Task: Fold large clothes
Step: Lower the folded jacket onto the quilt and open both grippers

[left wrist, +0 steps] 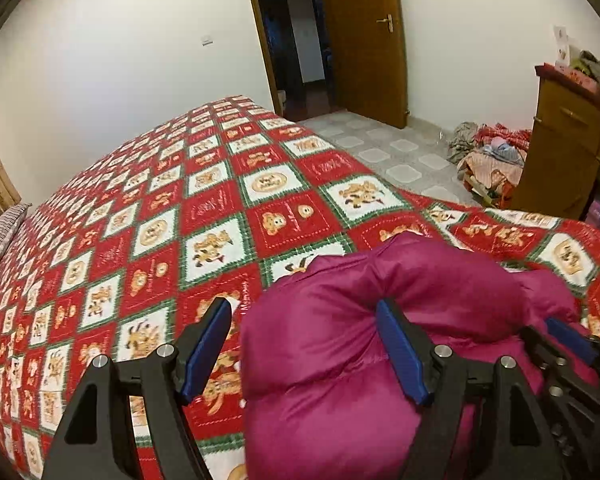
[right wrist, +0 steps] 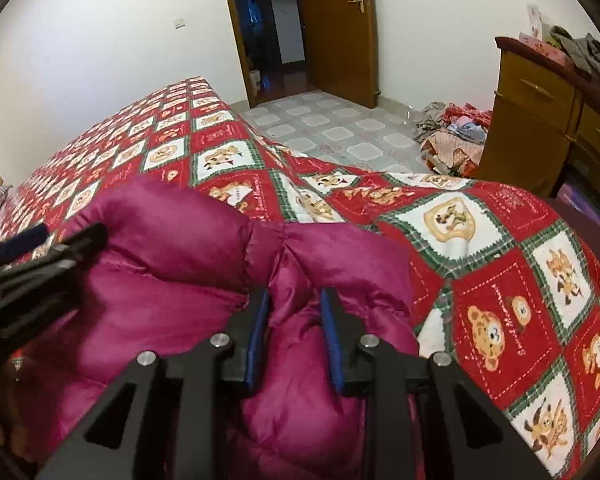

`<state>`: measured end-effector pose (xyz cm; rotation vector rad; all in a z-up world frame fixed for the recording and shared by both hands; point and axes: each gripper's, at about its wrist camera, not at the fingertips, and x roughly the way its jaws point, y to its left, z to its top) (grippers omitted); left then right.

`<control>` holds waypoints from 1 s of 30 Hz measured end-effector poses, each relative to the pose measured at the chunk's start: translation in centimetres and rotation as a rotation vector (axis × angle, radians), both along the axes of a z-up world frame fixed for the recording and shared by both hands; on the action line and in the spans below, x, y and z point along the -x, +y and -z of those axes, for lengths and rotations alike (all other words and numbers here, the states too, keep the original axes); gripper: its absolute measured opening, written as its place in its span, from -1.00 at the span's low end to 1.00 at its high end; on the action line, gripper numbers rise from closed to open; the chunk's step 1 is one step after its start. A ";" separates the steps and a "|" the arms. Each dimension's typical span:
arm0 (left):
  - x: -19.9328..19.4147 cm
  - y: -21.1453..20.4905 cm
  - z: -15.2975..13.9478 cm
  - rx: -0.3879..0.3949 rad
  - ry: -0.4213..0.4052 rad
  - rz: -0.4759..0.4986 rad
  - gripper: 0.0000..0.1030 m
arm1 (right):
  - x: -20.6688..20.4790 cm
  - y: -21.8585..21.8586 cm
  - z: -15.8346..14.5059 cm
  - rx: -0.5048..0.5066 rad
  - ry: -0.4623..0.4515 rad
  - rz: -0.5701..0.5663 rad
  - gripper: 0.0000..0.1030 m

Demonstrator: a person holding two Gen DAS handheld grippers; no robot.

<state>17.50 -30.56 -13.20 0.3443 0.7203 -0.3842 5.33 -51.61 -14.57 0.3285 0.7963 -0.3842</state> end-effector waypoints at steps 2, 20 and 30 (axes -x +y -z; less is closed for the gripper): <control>0.2 -0.3 0.4 -0.003 -0.001 -0.003 0.47 | -0.1 -0.2 0.1 -0.011 -0.003 -0.002 -0.43; -1.6 -1.9 4.3 -0.021 0.067 -0.010 0.48 | -0.5 -1.0 0.8 -0.081 -0.014 -0.002 -0.42; 0.5 0.6 2.0 0.019 0.089 0.027 0.47 | -1.2 -0.1 0.8 0.004 0.045 0.002 -0.42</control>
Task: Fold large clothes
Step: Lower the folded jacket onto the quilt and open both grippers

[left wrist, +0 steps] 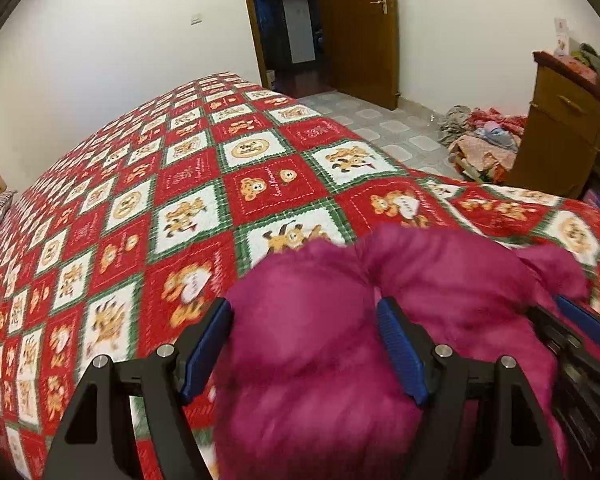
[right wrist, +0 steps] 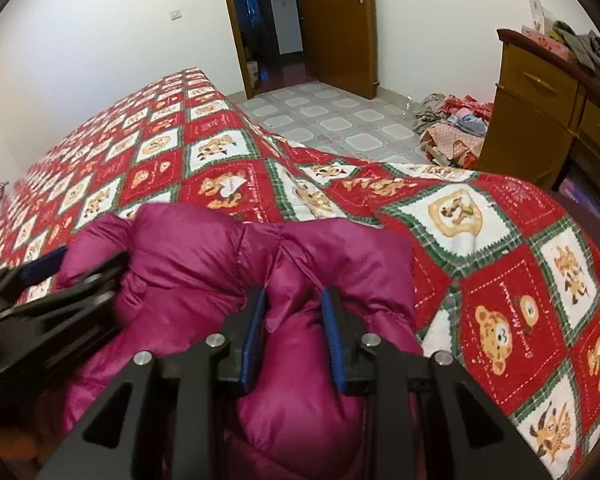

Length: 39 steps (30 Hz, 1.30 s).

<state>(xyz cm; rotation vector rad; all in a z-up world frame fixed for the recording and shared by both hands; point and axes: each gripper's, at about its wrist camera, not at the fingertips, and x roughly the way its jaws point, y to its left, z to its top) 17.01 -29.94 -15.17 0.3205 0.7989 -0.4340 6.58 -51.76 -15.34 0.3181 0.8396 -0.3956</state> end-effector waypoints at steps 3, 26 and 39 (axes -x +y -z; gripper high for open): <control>2.0 1.7 -1.3 0.023 0.001 0.016 0.47 | 0.0 0.1 0.0 0.011 0.006 0.001 -0.42; 11.5 7.3 -2.0 -0.022 -0.016 0.064 0.47 | 10.9 6.5 -3.7 0.093 -0.053 0.017 -0.16; 15.5 10.8 -1.0 0.017 0.001 0.049 0.47 | 15.8 9.8 -2.5 0.094 -0.046 0.031 -0.16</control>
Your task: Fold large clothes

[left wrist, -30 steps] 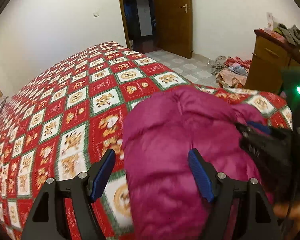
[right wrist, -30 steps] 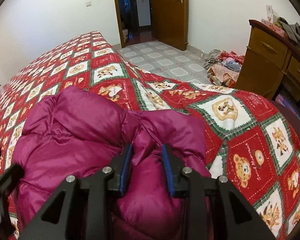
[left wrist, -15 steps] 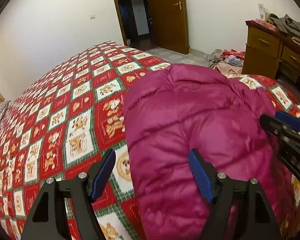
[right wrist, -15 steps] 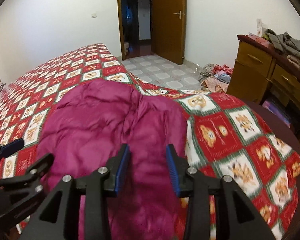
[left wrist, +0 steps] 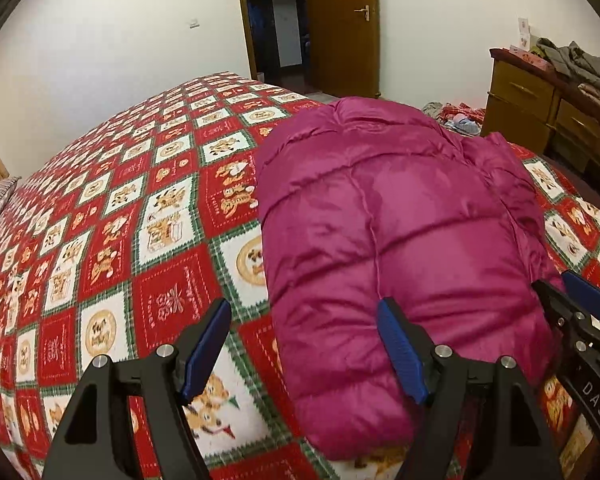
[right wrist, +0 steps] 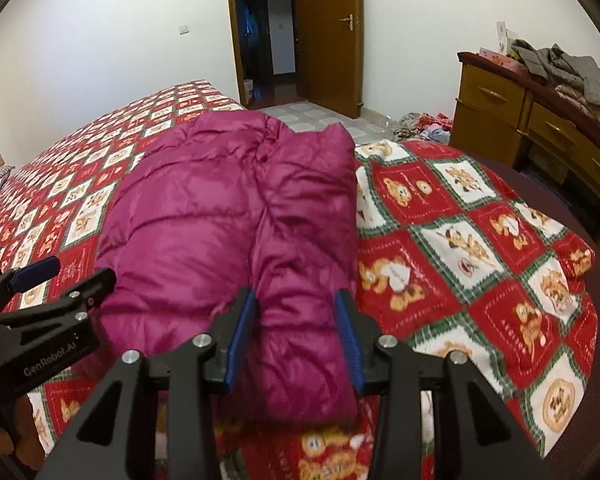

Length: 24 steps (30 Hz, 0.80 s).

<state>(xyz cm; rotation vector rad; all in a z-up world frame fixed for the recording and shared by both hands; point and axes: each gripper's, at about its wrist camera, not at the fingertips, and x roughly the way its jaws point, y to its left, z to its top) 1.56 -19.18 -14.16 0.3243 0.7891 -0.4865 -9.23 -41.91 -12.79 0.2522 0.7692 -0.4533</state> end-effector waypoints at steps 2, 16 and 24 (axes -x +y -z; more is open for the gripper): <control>0.5 0.2 0.1 -0.002 -0.002 0.000 0.47 | 0.4 0.2 0.2 0.001 -0.003 0.005 -0.16; -0.6 -0.2 -0.4 0.005 -0.008 -0.005 0.47 | 0.7 -0.9 -1.7 -0.025 -0.060 -0.021 -0.16; -3.5 -0.9 -0.1 0.016 0.046 -0.040 0.47 | -1.3 -2.6 -1.7 -0.065 -0.025 -0.036 -0.16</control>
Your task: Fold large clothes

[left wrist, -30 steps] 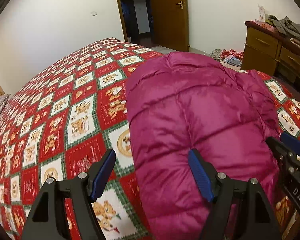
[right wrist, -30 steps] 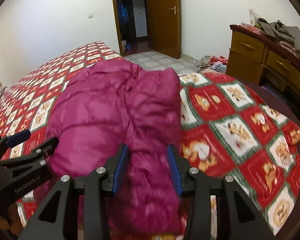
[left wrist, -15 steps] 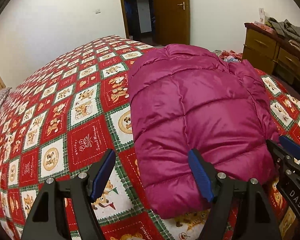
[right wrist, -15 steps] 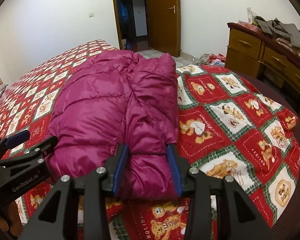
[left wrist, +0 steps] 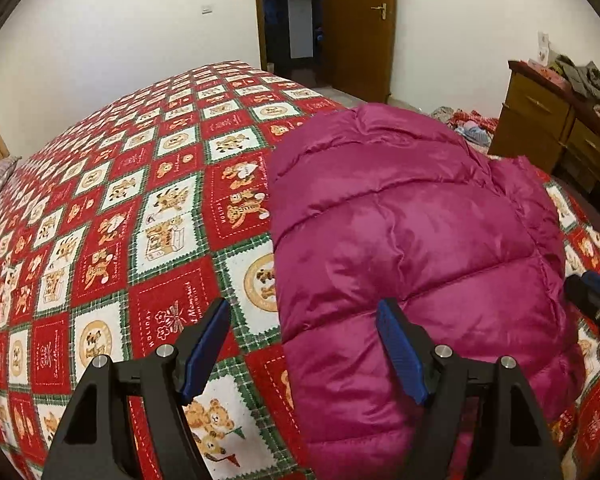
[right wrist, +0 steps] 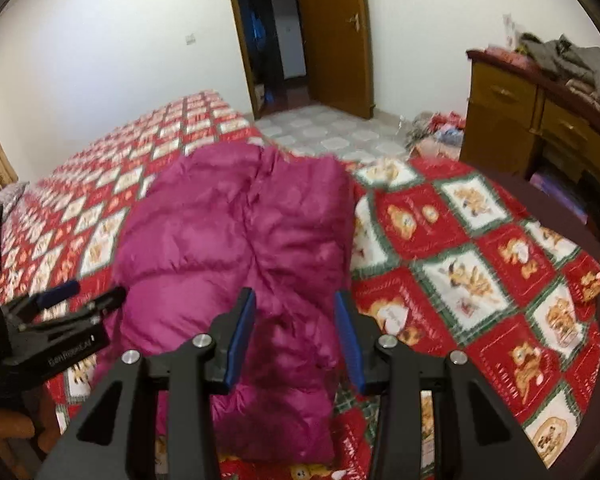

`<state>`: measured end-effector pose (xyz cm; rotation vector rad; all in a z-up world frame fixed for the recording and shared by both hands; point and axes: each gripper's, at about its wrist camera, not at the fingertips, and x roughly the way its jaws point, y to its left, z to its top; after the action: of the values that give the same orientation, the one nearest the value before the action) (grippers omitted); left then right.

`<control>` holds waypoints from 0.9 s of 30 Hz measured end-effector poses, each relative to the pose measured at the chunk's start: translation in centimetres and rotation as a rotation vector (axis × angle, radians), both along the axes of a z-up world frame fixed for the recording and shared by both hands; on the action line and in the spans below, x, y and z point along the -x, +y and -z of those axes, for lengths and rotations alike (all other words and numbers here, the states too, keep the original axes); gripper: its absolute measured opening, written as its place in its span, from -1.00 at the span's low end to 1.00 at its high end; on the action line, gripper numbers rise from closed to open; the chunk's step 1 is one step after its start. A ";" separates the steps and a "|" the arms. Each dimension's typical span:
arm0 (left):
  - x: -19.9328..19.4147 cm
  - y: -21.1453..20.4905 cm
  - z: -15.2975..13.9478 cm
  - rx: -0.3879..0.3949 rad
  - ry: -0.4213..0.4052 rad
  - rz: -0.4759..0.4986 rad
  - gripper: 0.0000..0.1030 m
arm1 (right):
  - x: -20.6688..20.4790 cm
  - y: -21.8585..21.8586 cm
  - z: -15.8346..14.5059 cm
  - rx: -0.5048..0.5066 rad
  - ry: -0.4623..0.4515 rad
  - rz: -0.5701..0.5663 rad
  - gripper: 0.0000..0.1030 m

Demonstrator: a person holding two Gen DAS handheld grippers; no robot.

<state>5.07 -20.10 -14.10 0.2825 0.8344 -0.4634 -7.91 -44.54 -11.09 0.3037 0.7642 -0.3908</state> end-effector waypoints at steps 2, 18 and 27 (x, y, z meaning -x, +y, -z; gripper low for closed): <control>0.6 -0.2 0.4 -0.024 -0.018 0.007 0.47 | 0.2 0.1 1.5 -0.023 0.036 0.000 -0.16; 8.4 5.9 -0.5 0.038 -0.030 0.022 0.47 | 8.1 4.6 1.2 0.011 0.020 0.003 0.26; 14.0 10.3 -3.4 0.065 -0.129 -0.013 0.47 | 10.9 9.3 -1.0 0.050 -0.006 -0.078 0.45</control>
<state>-8.91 -9.76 -10.71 0.2441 0.6935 -0.4542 -18.85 -35.19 -10.12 0.2272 0.7574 -0.3347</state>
